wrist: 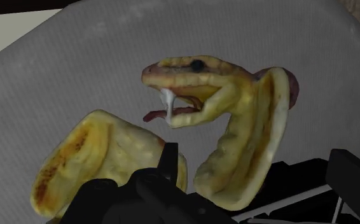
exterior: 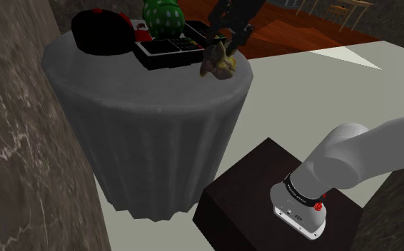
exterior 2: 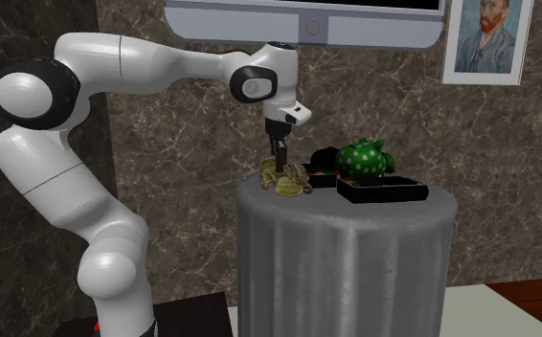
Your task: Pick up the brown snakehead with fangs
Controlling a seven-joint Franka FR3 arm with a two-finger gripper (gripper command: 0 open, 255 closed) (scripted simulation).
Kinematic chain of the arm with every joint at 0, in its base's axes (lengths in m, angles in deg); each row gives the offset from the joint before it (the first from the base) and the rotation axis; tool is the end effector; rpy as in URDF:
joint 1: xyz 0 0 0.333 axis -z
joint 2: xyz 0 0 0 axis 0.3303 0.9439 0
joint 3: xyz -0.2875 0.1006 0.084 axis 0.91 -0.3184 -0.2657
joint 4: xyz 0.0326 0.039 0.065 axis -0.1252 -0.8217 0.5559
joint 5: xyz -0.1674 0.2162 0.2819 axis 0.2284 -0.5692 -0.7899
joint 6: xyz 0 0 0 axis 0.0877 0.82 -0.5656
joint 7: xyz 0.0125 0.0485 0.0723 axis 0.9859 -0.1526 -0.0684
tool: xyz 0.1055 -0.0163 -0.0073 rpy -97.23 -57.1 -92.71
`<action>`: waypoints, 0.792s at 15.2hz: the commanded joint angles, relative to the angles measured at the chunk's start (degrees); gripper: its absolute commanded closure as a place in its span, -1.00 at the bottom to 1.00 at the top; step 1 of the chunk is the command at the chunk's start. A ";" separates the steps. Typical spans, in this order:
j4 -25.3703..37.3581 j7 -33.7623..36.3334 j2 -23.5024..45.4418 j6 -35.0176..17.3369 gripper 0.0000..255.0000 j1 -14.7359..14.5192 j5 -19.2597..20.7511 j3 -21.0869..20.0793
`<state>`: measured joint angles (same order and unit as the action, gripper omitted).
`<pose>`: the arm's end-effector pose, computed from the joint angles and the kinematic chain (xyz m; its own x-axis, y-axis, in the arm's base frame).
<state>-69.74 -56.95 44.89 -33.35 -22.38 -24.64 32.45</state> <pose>0.4006 0.0849 0.6246 0.9865 -0.1557 0.0508 -0.1170 -0.8873 -0.4460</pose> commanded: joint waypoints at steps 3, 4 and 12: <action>-0.12 0.08 0.91 0.14 1.00 0.02 0.10 -0.04; -0.40 -0.03 0.59 0.24 1.00 0.06 0.12 0.07; 0.74 0.53 0.56 1.28 1.00 -0.20 0.37 0.36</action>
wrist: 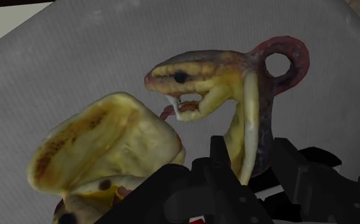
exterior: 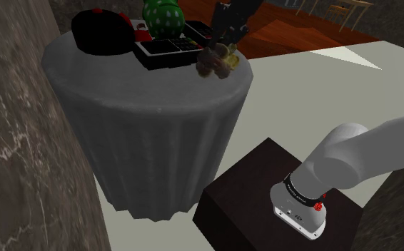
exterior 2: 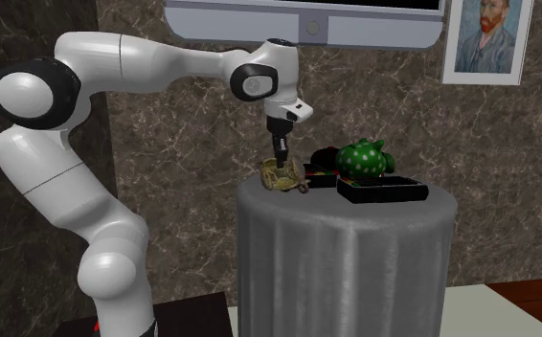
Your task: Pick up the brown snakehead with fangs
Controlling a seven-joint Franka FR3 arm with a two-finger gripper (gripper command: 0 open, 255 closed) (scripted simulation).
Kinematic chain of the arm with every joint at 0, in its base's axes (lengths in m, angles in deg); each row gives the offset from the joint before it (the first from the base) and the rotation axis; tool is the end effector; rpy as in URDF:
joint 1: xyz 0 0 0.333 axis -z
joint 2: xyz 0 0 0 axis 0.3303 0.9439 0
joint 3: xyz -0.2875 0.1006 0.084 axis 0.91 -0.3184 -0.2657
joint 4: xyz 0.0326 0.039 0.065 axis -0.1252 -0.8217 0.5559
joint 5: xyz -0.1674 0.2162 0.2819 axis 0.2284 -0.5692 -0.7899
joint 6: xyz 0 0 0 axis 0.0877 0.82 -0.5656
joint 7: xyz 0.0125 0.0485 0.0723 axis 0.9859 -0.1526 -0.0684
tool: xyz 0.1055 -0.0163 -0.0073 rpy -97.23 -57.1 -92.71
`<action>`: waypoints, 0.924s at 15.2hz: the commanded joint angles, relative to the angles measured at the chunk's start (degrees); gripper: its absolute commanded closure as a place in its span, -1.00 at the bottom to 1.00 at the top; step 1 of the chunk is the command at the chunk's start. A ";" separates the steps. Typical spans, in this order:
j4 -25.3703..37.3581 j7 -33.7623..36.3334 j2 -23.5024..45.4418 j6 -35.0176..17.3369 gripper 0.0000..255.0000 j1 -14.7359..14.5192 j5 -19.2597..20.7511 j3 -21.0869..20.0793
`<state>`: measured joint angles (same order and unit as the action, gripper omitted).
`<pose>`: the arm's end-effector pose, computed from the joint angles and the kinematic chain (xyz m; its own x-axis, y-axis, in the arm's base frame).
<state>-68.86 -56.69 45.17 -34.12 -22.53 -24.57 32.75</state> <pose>0.4038 0.0830 0.6316 0.9834 -0.1671 0.0704 -0.1179 -0.8842 -0.4520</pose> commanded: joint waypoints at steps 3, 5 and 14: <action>2.48 1.12 0.75 4.04 1.00 -0.10 0.56 0.26; 4.29 1.68 1.12 5.38 1.00 -0.10 0.71 0.38; 12.19 3.96 3.10 10.85 1.00 -0.17 1.14 0.86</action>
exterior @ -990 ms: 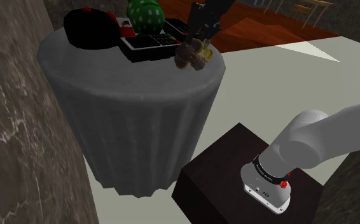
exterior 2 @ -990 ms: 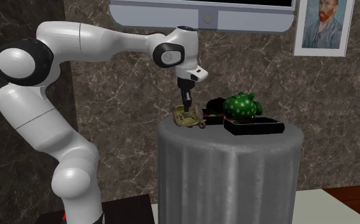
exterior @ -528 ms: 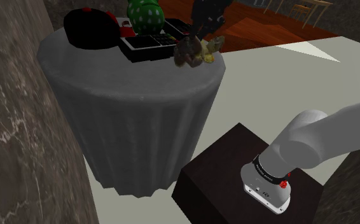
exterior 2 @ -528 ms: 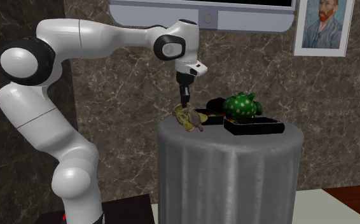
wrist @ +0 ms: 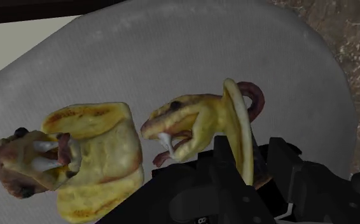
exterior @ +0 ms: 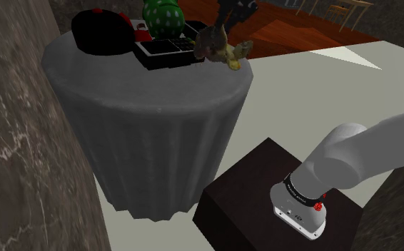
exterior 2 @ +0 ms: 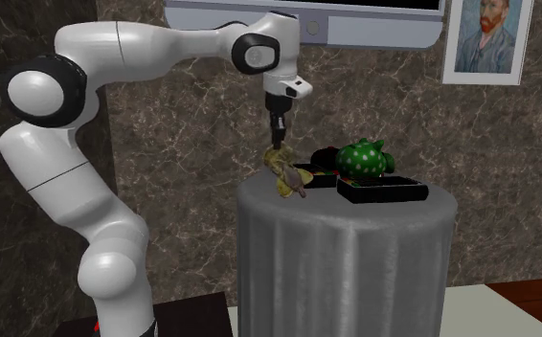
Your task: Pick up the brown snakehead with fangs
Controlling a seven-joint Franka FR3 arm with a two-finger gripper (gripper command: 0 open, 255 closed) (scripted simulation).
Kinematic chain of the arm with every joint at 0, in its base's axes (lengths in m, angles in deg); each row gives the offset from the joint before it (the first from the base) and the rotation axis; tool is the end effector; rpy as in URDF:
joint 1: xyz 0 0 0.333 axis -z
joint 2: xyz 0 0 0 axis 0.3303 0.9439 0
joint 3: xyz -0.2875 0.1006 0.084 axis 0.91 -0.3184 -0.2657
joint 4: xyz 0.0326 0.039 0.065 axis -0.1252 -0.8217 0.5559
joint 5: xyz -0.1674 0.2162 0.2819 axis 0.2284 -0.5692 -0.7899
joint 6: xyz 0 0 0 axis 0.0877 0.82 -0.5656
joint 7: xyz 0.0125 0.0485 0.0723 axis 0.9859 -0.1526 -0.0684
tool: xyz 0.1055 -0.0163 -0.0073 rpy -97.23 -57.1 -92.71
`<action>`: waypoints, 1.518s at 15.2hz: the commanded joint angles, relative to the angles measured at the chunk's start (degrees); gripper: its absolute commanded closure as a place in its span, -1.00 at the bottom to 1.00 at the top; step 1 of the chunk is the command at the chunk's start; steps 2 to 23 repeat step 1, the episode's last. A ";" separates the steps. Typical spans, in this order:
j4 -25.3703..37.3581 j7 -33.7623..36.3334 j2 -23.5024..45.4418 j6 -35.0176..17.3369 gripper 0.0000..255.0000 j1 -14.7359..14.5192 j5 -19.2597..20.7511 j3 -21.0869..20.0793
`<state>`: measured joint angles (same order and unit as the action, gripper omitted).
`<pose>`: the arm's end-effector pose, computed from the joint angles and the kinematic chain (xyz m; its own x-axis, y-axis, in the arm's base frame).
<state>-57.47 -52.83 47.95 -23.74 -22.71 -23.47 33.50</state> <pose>0.4010 0.0846 0.6906 0.9874 -0.1555 0.0307 -0.1262 -0.8887 -0.4407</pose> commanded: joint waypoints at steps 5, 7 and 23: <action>0.80 0.10 0.32 0.47 1.00 0.01 0.05 0.11; 0.80 0.10 0.32 0.47 1.00 0.01 0.05 0.11; 0.80 0.10 0.32 0.47 1.00 0.01 0.05 0.11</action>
